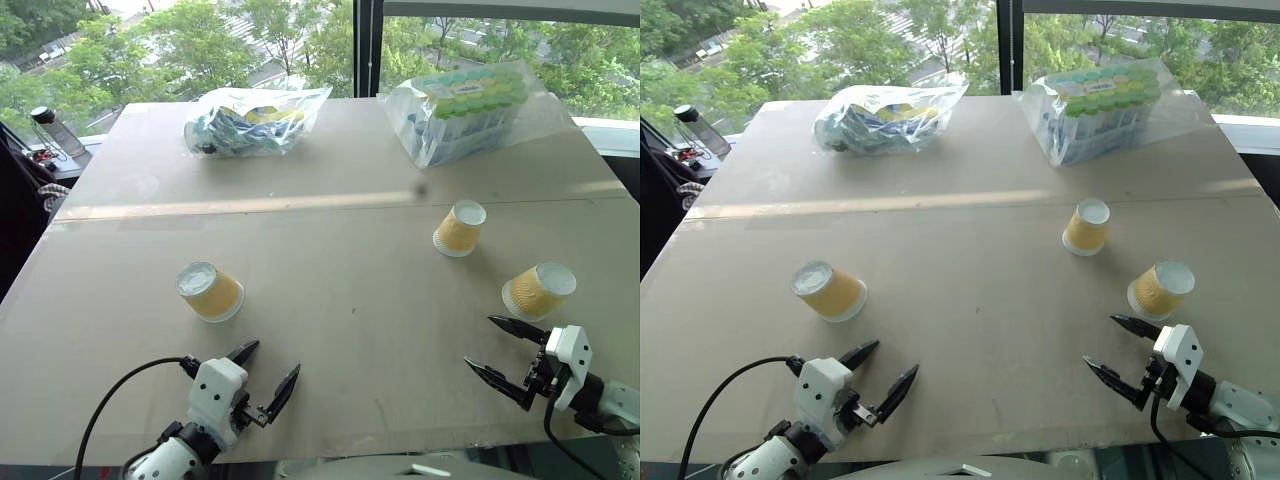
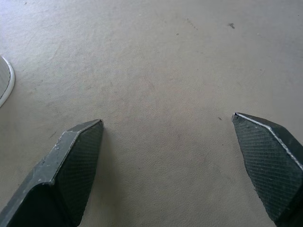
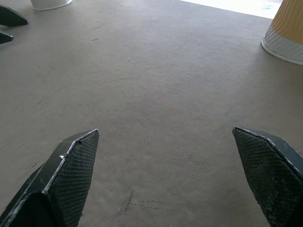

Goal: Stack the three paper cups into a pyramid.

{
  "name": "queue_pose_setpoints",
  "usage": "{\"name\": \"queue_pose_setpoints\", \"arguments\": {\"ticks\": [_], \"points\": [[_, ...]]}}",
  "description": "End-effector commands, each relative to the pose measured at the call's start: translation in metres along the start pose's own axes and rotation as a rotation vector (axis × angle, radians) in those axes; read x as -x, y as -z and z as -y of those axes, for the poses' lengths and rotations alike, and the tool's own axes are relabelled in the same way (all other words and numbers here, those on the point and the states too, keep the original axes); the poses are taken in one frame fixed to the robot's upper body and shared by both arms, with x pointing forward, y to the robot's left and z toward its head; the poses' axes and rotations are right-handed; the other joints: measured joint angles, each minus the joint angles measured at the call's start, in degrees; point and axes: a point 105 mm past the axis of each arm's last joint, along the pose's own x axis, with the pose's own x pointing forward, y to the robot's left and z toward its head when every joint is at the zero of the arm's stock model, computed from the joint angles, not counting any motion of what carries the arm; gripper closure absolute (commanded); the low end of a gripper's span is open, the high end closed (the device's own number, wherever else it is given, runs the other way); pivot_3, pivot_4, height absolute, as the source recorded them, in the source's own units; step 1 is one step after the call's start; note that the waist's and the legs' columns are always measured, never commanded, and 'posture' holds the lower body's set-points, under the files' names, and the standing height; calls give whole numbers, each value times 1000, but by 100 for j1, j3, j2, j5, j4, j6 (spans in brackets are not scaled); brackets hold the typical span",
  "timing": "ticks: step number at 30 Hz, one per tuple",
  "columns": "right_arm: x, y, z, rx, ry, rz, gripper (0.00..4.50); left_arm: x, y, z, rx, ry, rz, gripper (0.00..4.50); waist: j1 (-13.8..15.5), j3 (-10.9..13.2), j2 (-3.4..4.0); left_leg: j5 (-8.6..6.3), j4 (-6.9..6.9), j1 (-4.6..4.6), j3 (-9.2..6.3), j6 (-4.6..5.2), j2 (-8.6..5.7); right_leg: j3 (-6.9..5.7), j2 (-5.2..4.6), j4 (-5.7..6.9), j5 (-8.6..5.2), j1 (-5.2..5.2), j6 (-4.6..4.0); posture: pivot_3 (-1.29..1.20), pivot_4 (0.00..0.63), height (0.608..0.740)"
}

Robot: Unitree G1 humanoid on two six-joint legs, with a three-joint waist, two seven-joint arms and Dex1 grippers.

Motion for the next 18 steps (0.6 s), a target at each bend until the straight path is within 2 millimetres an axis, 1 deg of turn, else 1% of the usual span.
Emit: {"name": "queue_pose_setpoints", "arguments": {"ticks": [1,4,8,18], "points": [[1,-6,2,30,-23,1,0,8,9,7,27,-1,-39,29,-1,0,0,0,0,0,0,0,0,0,0,0,0,0,0,0,150,740],[-1,-6,5,41,-46,-11,0,11,12,10,40,-5,-43,29,-26,1,0,0,0,1,6,0,0,6,0,-1,0,1,0,0,150,740],[-2,-5,4,41,-52,-13,0,11,12,9,36,-1,-41,29,-2,3,-2,-1,-1,0,4,1,0,3,0,-2,0,0,0,0,150,740],[1,-3,-4,25,-52,-17,0,12,12,9,31,17,-47,29,-2,2,-1,-1,-4,-1,4,1,0,2,-1,-4,-2,-1,3,0,150,740]]}}
